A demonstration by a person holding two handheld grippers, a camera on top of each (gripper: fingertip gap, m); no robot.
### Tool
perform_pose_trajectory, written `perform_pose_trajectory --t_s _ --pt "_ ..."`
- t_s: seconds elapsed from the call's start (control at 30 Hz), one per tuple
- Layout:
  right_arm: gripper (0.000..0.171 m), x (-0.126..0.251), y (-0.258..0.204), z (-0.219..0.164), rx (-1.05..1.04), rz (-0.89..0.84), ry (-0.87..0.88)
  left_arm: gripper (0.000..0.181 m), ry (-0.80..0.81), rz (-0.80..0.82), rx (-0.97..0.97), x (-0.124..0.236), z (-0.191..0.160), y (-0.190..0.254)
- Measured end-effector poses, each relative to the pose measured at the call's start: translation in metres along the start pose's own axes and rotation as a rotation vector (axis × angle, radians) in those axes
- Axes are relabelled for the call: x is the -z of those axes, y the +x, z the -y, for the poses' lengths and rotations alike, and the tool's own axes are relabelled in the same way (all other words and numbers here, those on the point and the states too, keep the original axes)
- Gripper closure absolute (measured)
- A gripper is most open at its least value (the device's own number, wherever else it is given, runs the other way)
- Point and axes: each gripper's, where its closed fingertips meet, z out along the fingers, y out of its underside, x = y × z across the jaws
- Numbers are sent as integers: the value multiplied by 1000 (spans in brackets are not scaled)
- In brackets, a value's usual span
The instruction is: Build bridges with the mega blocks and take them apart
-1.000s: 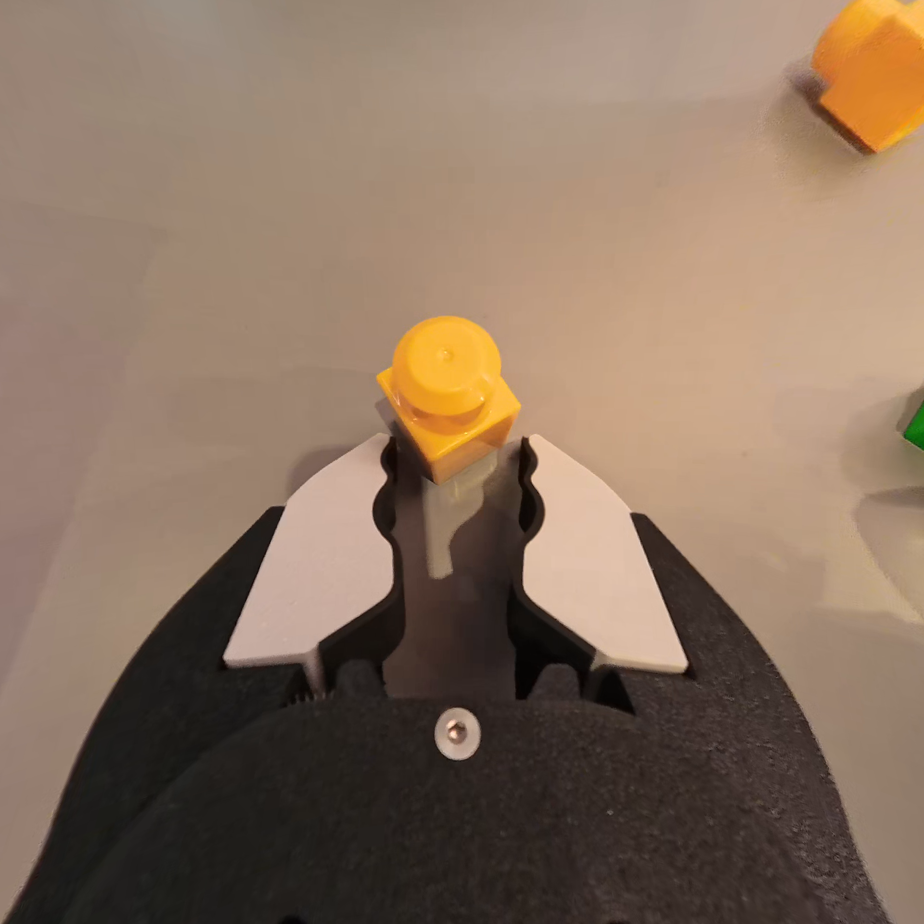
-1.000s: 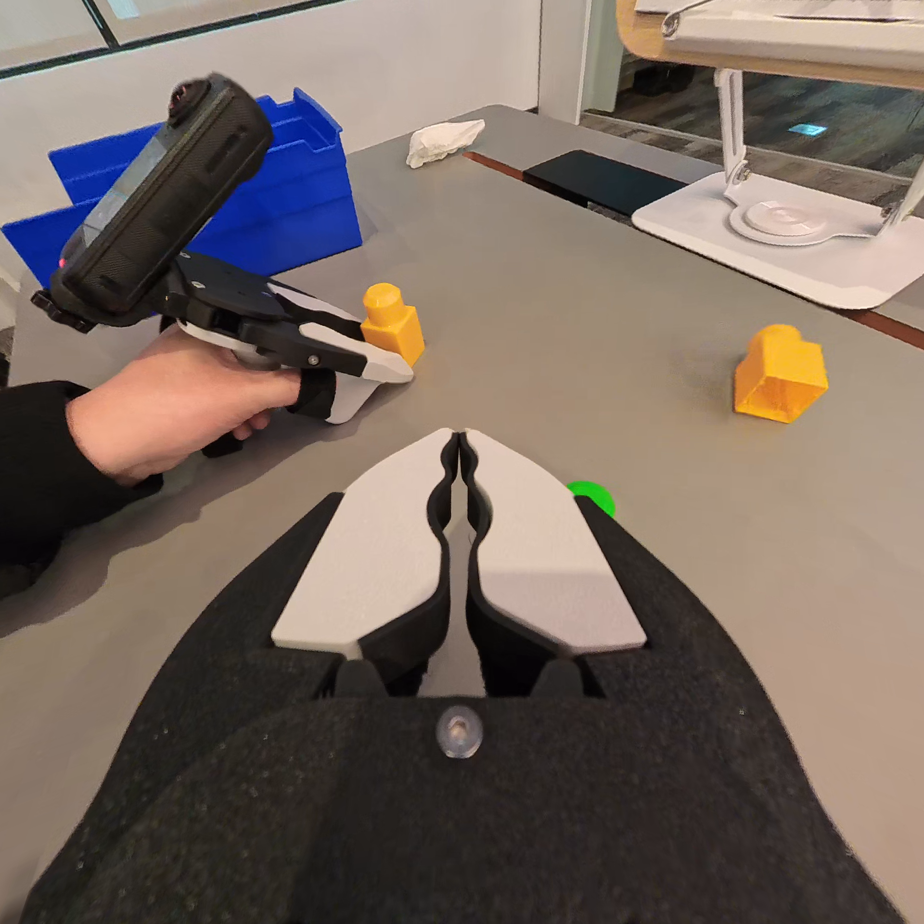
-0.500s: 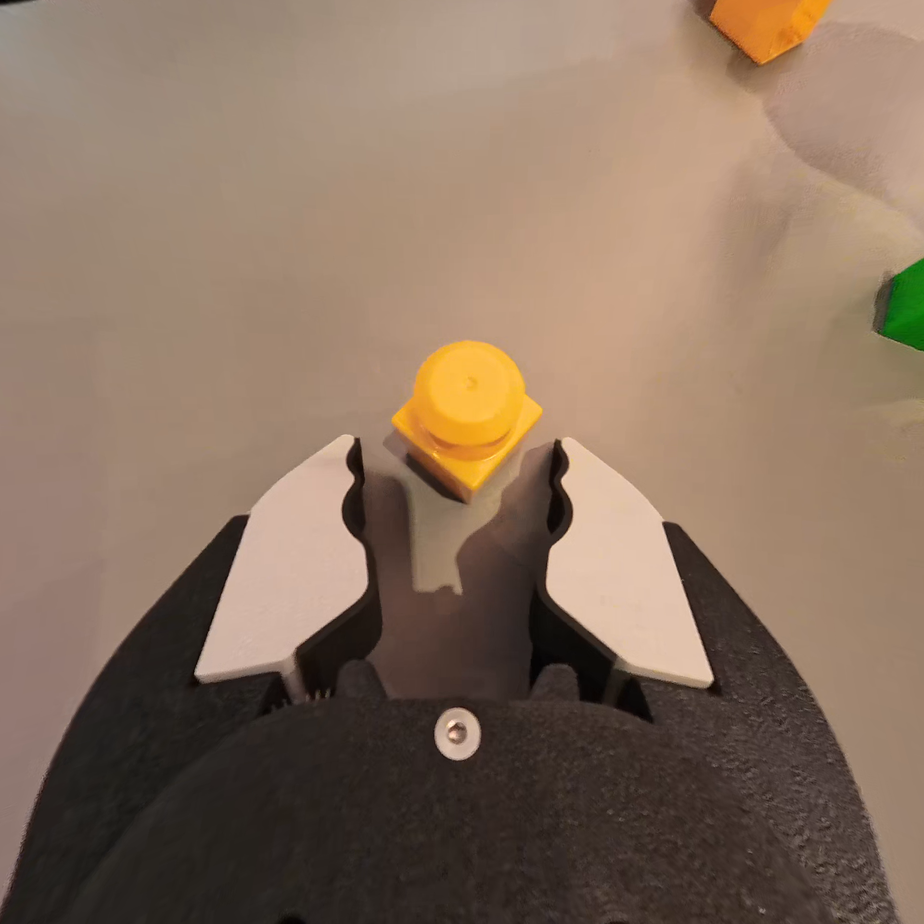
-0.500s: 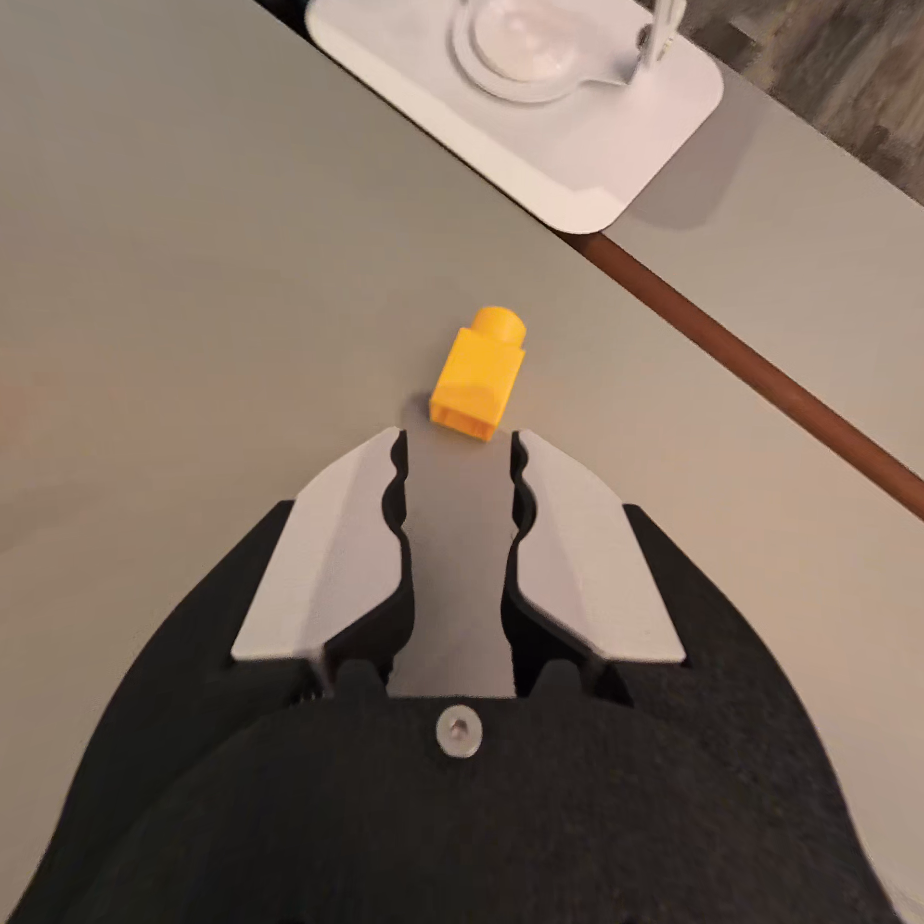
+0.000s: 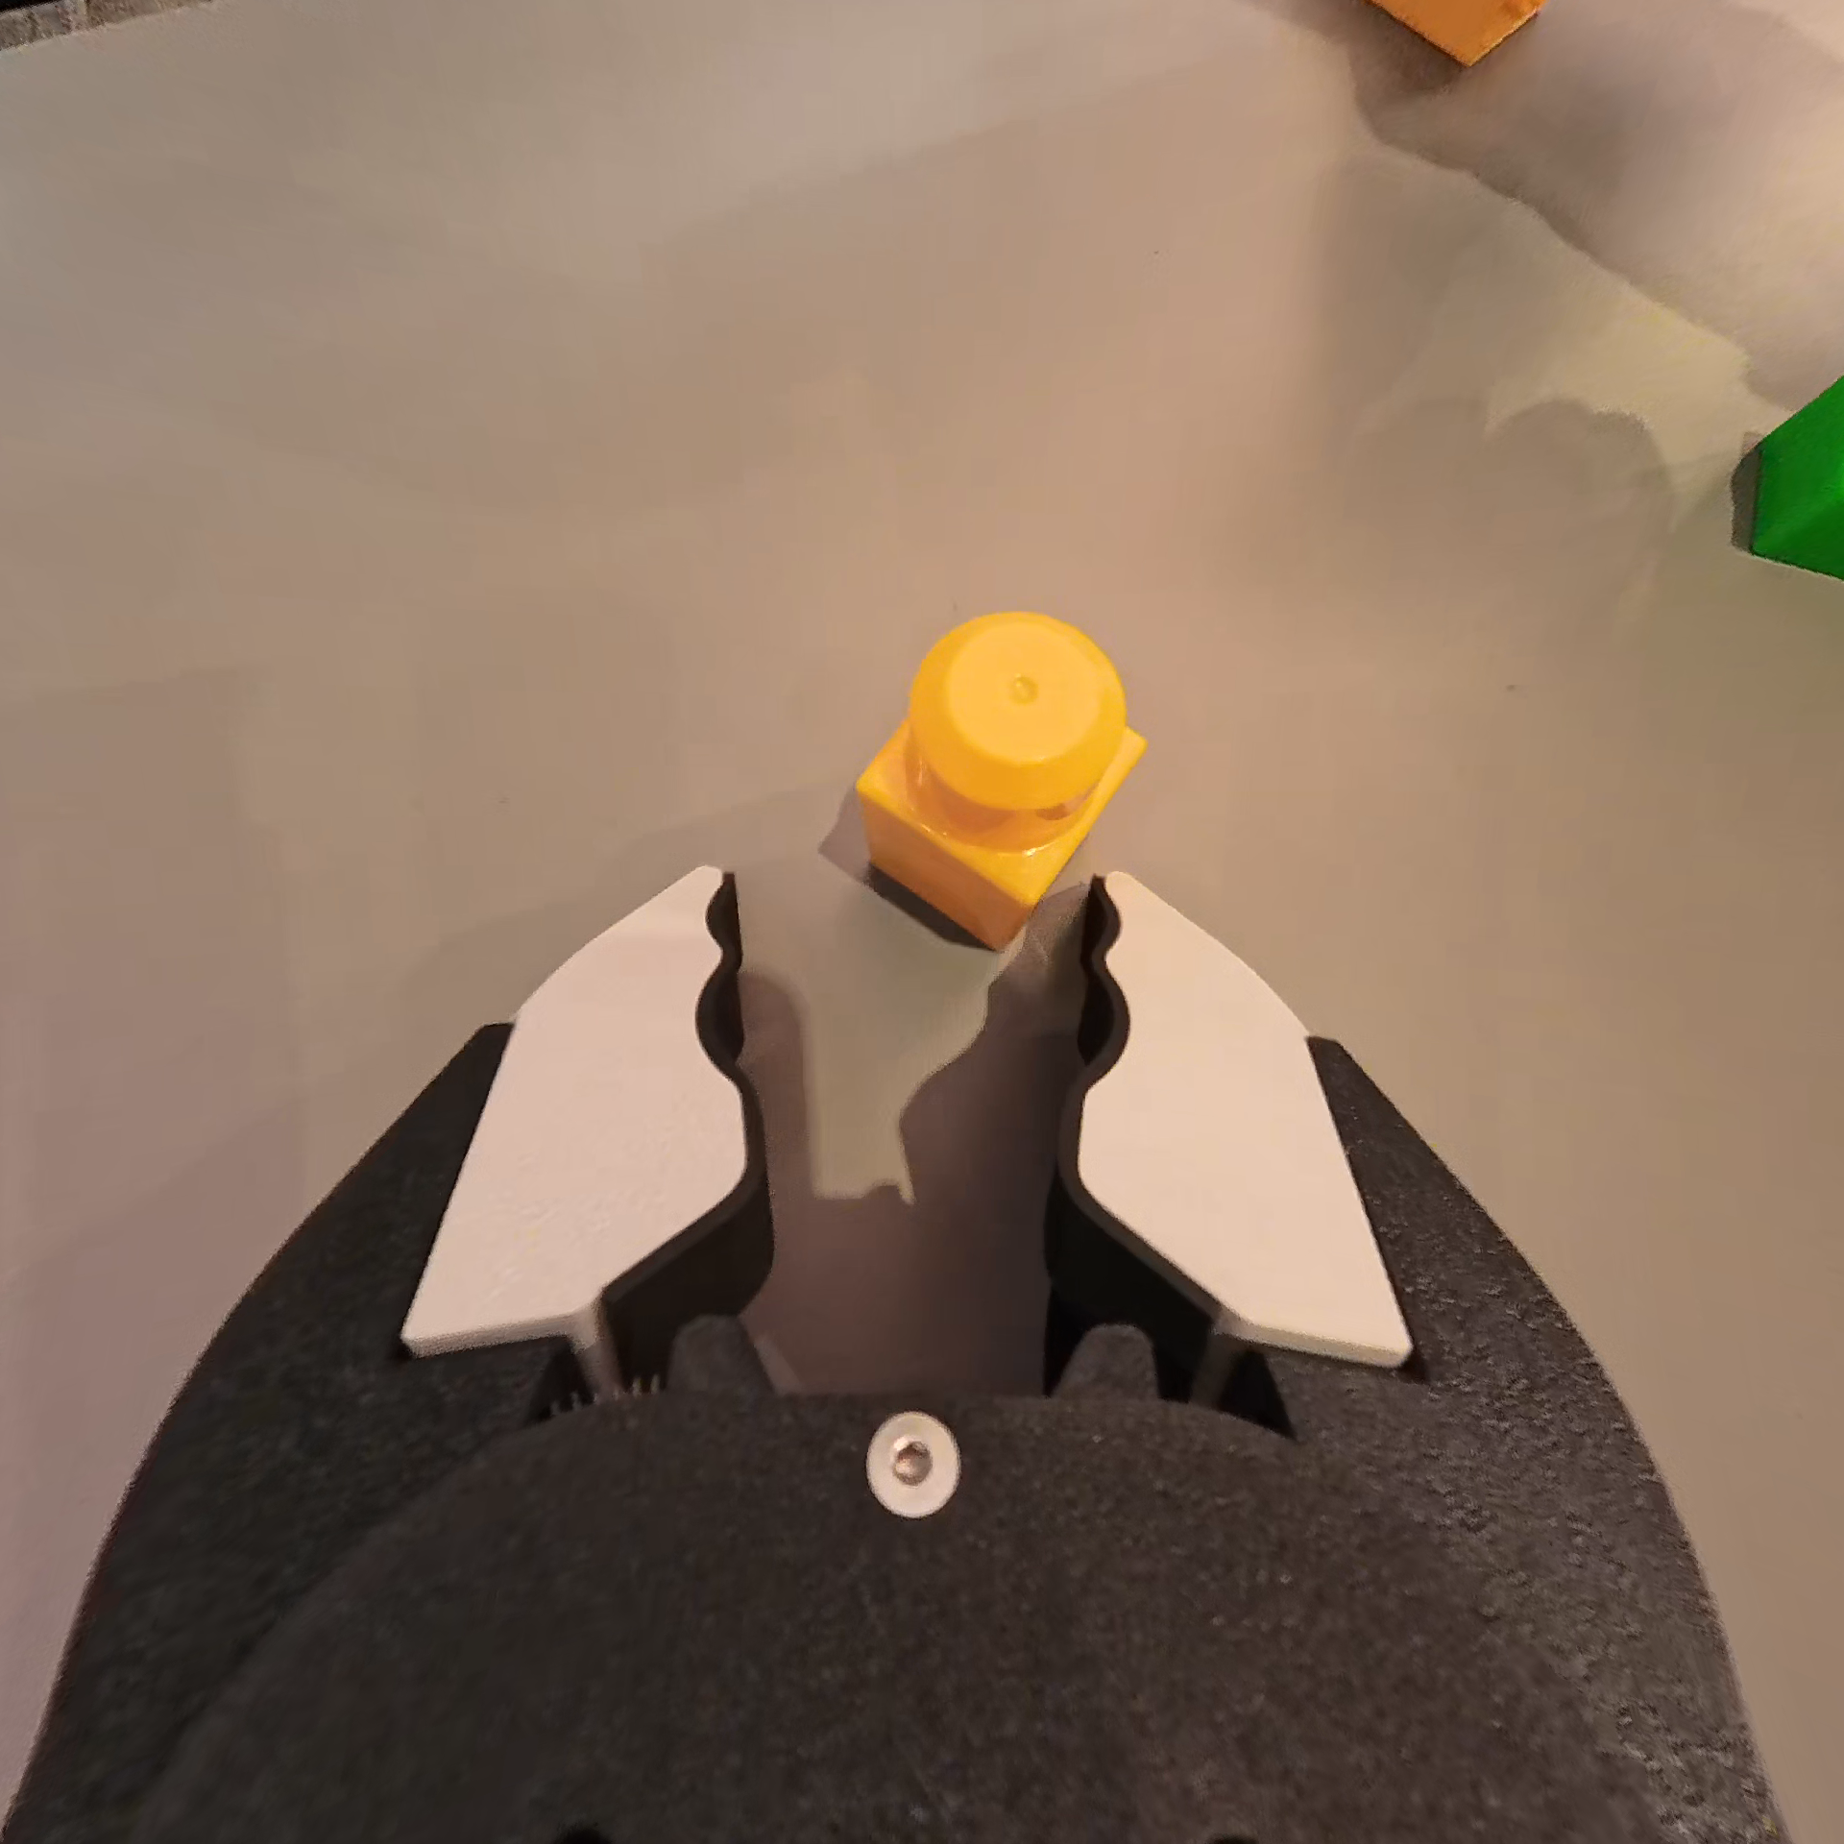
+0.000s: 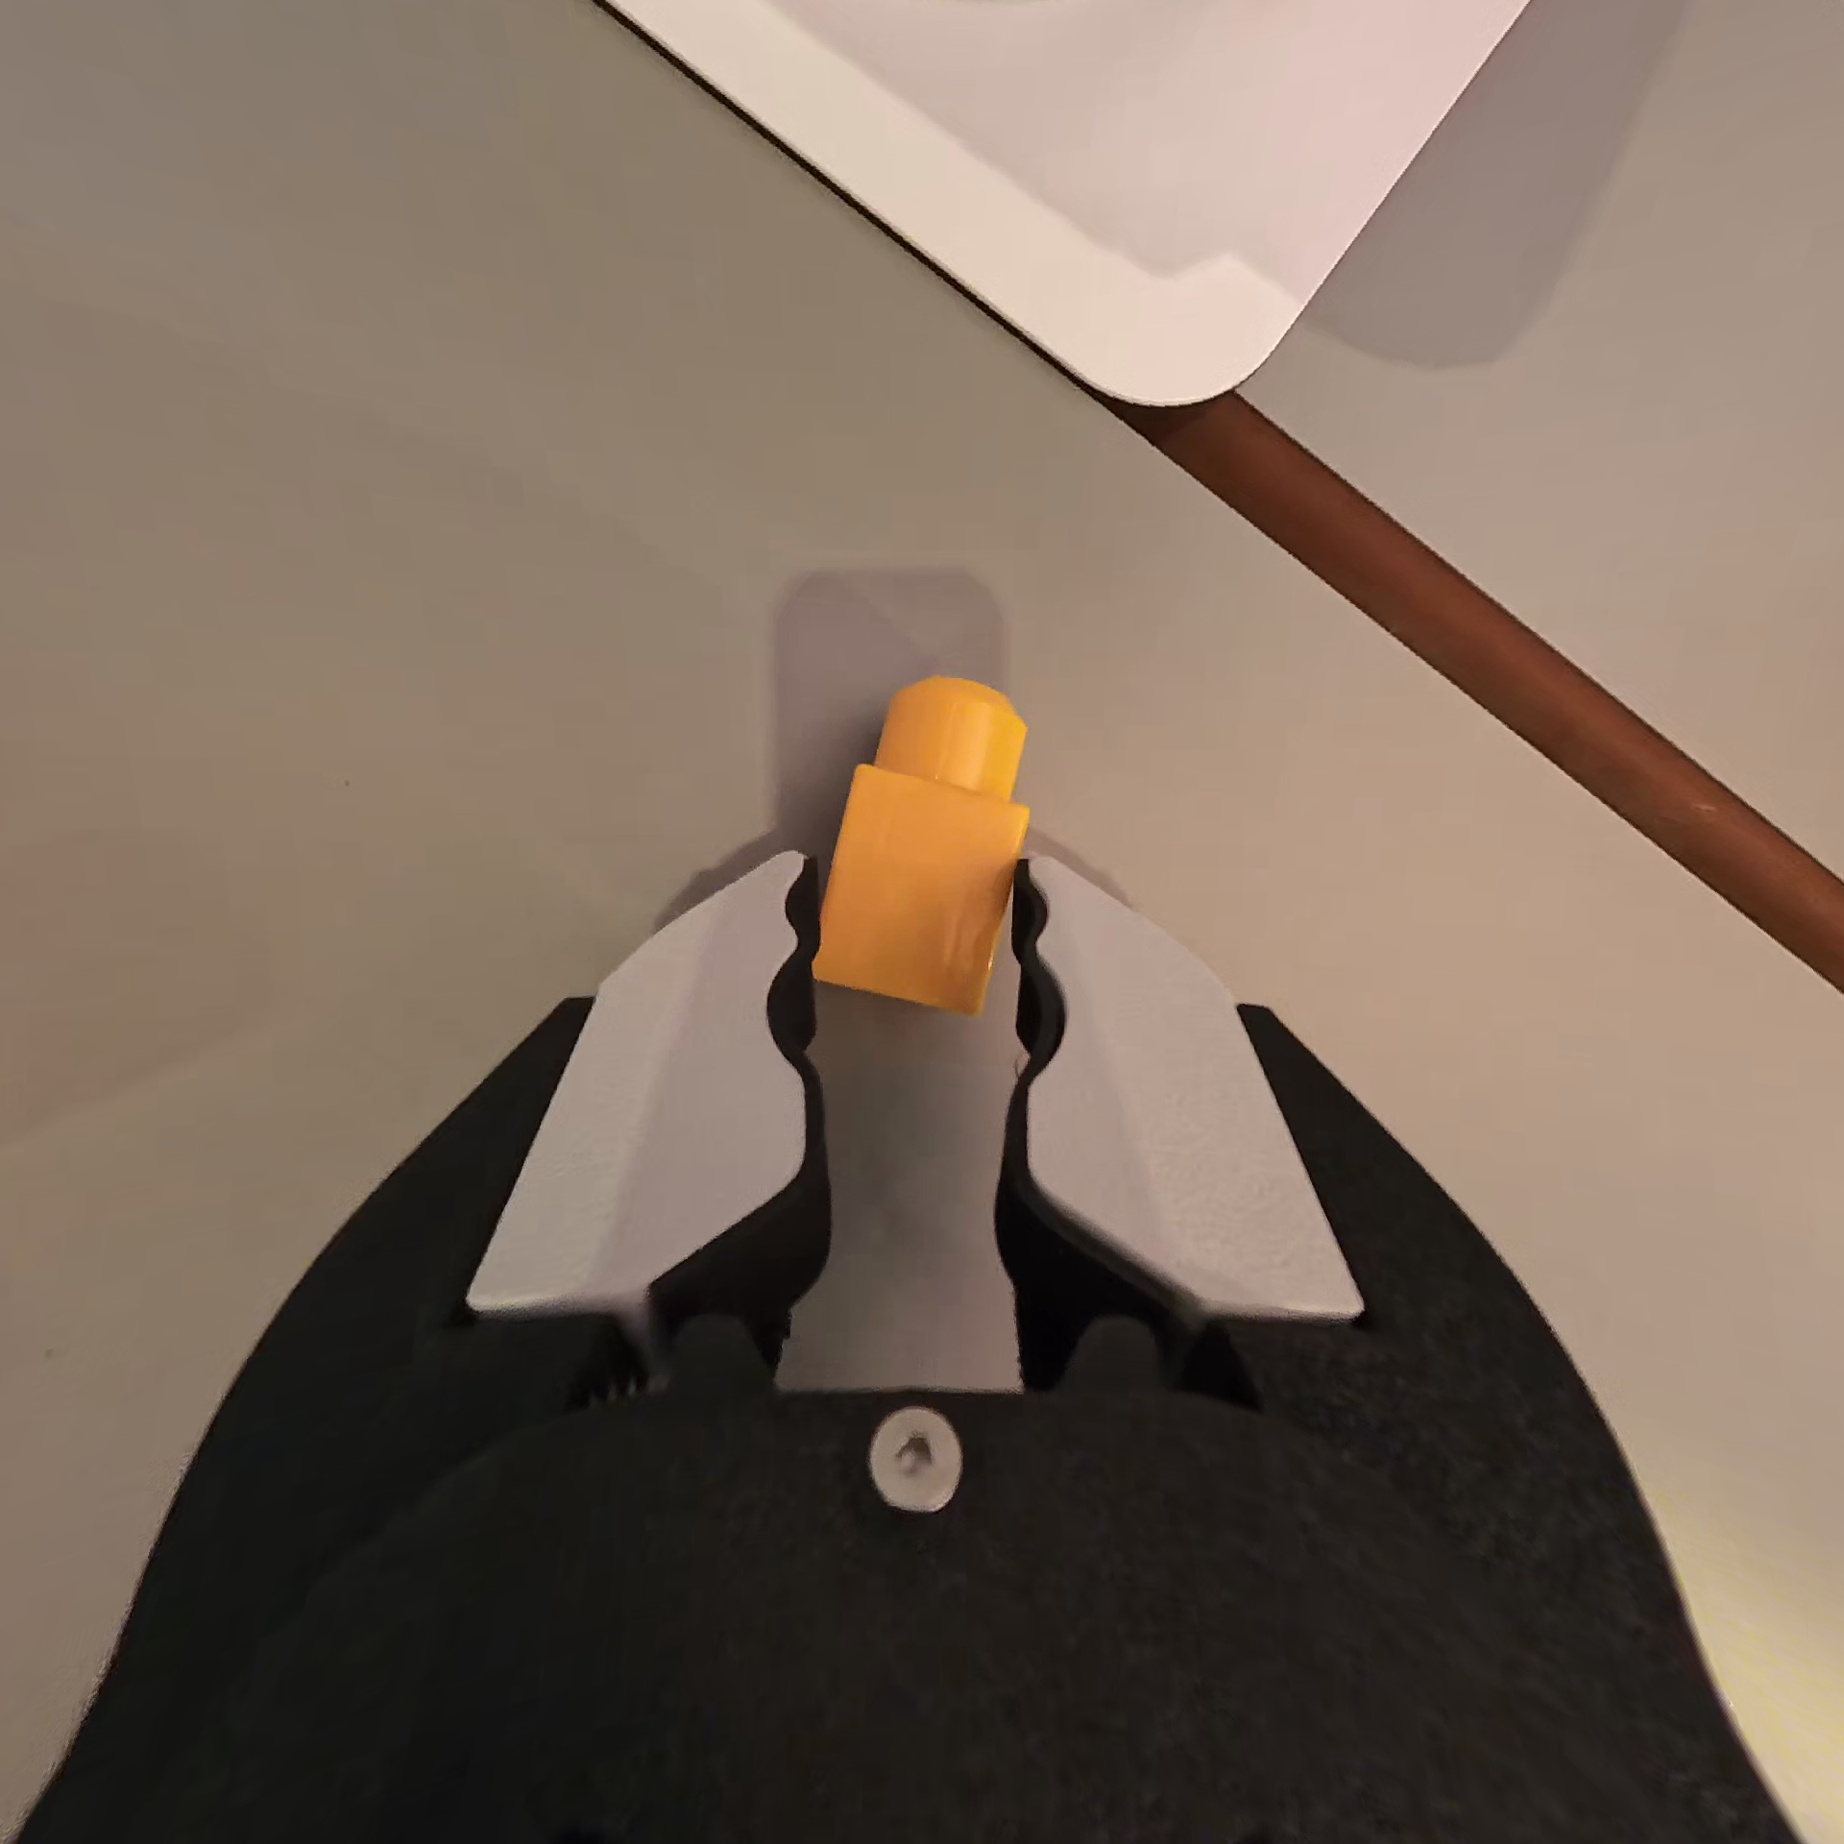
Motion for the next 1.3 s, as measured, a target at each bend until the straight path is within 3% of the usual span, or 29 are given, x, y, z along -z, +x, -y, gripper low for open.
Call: perform_pose_trajectory --t_s 0.03,0.13,0.3,0.43,0.6,0.7,1.03,1.3 --pt "135 1 -1 -1 8 0 -1 115 0 -2 -2 2 -1 -1" --pt "135 14 -14 1 51 26 47 115 20 -21 4 11 -5 -1" --pt "136 73 -147 11 59 502 262 119 59 -104 24 23 -8 5" --pt "136 87 -194 11 40 621 414 119 46 -115 12 29 -7 4" --pt "136 108 -217 -5 95 783 542 124 155 -160 4 53 7 8" --pt "136 121 -239 -30 196 878 542 128 232 -273 -20 69 17 28" --pt "137 154 -270 -77 513 912 566 133 274 -405 -476 95 -1 87" --pt "137 183 -277 -92 672 998 606 141 352 -673 -561 127 -3 119"
